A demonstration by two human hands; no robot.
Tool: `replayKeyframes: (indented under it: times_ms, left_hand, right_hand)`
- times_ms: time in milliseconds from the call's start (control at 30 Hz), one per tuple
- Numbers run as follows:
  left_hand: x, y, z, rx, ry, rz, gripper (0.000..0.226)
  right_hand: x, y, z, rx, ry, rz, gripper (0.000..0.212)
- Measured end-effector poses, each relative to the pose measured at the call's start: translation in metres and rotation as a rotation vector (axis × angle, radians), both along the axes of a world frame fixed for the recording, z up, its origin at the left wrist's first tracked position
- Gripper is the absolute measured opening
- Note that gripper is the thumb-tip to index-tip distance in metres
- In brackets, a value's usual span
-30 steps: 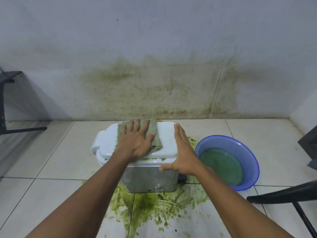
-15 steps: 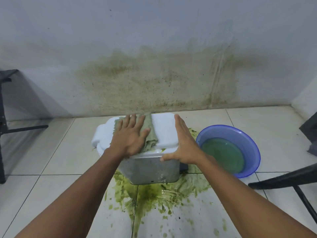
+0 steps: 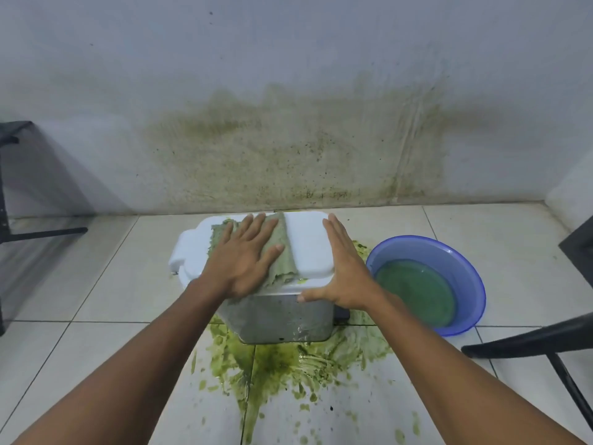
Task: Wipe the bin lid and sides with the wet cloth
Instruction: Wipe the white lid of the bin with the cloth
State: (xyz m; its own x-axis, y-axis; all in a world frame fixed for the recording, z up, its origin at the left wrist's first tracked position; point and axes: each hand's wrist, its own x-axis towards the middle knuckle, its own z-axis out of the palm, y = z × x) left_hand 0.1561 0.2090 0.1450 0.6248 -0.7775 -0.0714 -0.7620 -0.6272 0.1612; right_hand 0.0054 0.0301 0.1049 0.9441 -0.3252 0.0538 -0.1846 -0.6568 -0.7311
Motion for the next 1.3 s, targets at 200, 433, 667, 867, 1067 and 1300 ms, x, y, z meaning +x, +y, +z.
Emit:
replayKeyframes:
  times_ms: [200, 433, 667, 867, 1067, 1300]
  left_hand:
    - [-0.013, -0.06, 0.003, 0.04, 0.005, 0.002, 0.068]
    - [-0.032, -0.015, -0.002, -0.012, -0.036, -0.236, 0.07]
    - [-0.001, -0.037, 0.004, 0.04, 0.002, 0.077, 0.068]
    - [-0.057, -0.061, -0.001, 0.009, -0.019, -0.129, 0.067]
    - [-0.019, 0.011, -0.004, -0.022, -0.043, -0.145, 0.073]
    - [-0.013, -0.067, 0.005, 0.041, 0.031, 0.132, 0.067]
  right_hand:
    - [-0.002, -0.005, 0.003, -0.03, 0.005, 0.024, 0.149]
    - [-0.005, -0.01, 0.0, -0.076, -0.009, 0.027, 0.144]
    - [-0.005, -0.015, 0.01, -0.162, 0.085, 0.065, 0.145]
    - [-0.006, -0.018, 0.007, -0.058, 0.07, 0.057, 0.148]
    - [-0.008, -0.016, 0.005, -0.13, 0.072, 0.034, 0.146]
    - [-0.006, -0.014, 0.004, -0.083, 0.056, 0.009, 0.149]
